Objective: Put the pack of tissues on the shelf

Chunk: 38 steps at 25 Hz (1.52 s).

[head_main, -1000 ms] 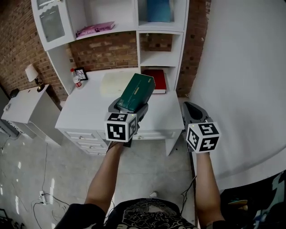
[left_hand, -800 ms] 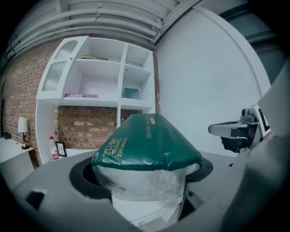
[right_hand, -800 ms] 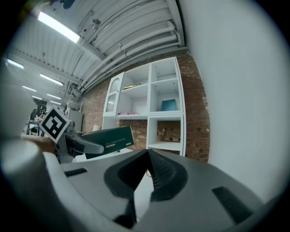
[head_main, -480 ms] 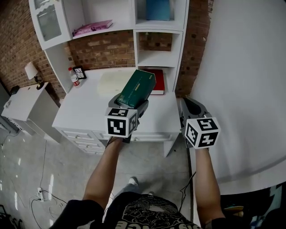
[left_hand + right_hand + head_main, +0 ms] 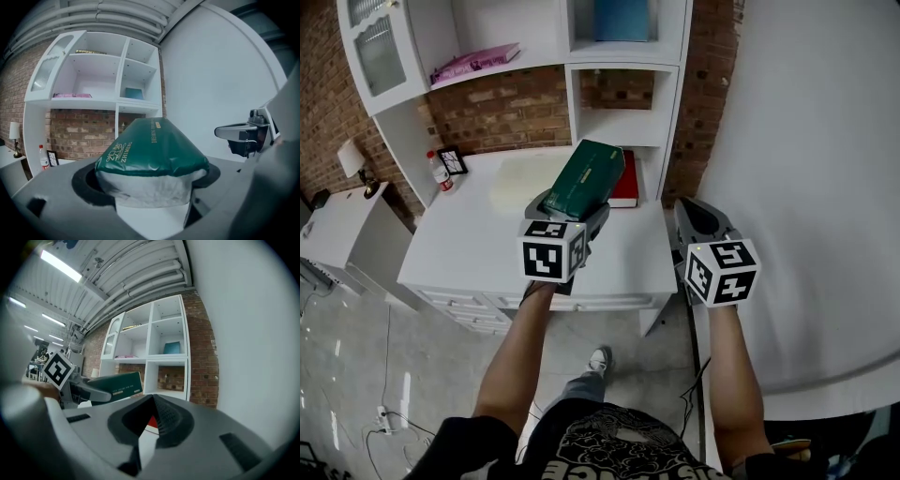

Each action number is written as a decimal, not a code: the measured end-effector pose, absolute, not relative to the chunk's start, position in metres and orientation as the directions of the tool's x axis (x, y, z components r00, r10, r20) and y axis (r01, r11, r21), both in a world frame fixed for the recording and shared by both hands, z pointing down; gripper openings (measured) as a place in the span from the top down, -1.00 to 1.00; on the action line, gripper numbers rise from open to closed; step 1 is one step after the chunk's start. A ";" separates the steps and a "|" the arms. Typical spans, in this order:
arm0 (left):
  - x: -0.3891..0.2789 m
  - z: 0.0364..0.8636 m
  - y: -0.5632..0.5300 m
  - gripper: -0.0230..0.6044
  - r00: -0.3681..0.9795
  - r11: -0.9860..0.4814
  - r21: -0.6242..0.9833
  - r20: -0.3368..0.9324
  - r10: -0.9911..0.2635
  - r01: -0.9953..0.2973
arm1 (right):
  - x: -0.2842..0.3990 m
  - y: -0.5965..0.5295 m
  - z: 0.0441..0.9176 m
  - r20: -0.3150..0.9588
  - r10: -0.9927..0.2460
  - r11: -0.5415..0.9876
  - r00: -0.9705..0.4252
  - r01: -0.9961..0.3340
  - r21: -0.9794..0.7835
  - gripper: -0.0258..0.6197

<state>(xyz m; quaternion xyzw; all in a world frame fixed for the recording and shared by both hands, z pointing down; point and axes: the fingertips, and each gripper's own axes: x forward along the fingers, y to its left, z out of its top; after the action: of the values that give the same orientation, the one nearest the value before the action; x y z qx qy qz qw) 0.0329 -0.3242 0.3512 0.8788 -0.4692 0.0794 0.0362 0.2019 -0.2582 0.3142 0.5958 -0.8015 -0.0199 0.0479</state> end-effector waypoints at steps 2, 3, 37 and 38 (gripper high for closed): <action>0.037 0.350 -0.341 -0.53 0.552 -0.563 -0.018 0.174 -0.815 -0.826 | 0.203 -0.274 0.314 0.056 -0.958 0.287 -0.283 -0.954 0.091 0.91; 0.039 0.349 -0.350 -0.53 0.555 -0.567 -0.021 0.175 -0.813 -0.824 | 0.204 -0.282 0.313 0.058 -0.958 0.285 -0.281 -0.954 0.092 0.91; 0.155 0.345 -0.623 -0.54 0.716 -0.750 -0.032 0.272 -0.643 -0.661 | 0.226 -0.514 0.300 0.098 -0.982 0.174 -0.163 -0.977 0.119 0.91; 0.158 0.347 -0.629 -0.54 0.716 -0.752 -0.033 0.281 -0.639 -0.658 | 0.227 -0.518 0.301 0.099 -0.982 0.172 -0.161 -0.978 0.120 0.91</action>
<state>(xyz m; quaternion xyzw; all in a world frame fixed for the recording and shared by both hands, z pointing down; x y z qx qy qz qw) 0.1578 -0.6287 0.3469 0.9257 -0.3503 0.1385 0.0346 0.2271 -0.5177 0.3012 0.6431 -0.7617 -0.0139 0.0770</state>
